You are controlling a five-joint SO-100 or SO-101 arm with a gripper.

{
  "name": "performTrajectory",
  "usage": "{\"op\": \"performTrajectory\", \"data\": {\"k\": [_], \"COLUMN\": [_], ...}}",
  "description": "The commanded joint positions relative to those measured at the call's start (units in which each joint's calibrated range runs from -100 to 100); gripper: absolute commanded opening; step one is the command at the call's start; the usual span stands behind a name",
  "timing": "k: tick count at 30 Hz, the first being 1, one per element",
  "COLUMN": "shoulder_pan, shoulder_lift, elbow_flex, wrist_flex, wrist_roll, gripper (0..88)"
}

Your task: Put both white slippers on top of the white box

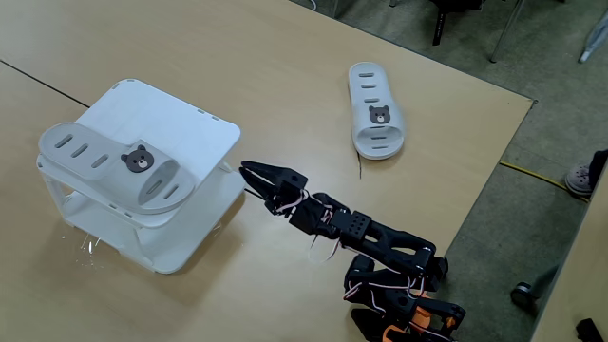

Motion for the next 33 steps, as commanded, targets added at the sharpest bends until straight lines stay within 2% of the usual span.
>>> {"op": "performTrajectory", "data": {"k": [1, 5, 13, 18, 22, 30, 33], "shoulder_pan": [0.0, 0.9, 8.5, 20.3, 34.0, 53.6, 55.4], "shoulder_lift": [-1.6, 1.2, 35.4, 55.5, 65.3, 71.6, 73.7], "elbow_flex": [12.7, 31.8, 31.4, 30.8, 30.7, 29.6, 28.5], "wrist_flex": [-22.1, -38.9, -47.5, -62.7, -70.6, -75.2, -79.0], "wrist_roll": [0.4, 0.4, 0.4, 0.4, 0.4, 0.4, 0.4], "gripper": [0.8, 0.8, 0.8, 0.8, 0.8, 0.8, 0.8]}}
